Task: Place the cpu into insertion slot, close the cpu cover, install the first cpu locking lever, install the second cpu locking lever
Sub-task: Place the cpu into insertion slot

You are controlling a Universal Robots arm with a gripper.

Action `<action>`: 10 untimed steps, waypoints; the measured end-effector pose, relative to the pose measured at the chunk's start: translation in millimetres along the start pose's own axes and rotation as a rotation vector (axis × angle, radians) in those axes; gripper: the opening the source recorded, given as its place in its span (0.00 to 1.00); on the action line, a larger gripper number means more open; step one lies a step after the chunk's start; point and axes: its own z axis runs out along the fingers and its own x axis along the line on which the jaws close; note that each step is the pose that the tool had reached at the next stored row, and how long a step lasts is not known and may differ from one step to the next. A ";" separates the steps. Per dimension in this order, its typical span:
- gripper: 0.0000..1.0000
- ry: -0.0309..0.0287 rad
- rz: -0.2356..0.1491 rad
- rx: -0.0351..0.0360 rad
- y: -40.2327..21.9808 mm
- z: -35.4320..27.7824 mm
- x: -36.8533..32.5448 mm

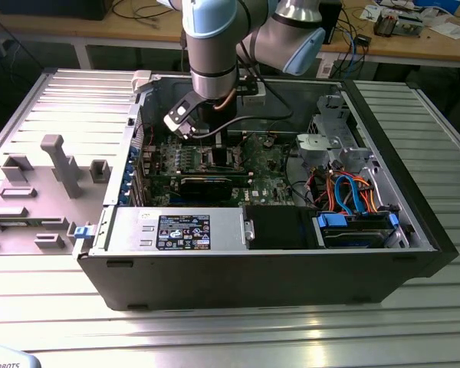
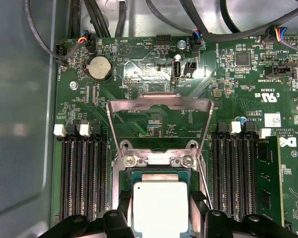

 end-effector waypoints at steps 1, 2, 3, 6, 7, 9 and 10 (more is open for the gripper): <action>0.54 0.0001 0.001 -0.0002 -0.6 0.0 0.1; 0.54 0.0000 0.004 -0.0002 -0.8 -0.1 0.1; 0.54 -0.0002 0.005 -0.0002 -1.0 -0.1 0.1; 0.54 -0.0009 0.008 -0.0001 -1.2 -0.2 0.0; 0.54 -0.0010 0.008 -0.0001 -1.0 0.1 0.1; 0.54 0.0004 0.008 -0.0001 -1.0 1.0 0.4; 0.54 0.0007 0.008 0.0000 -1.0 1.4 0.5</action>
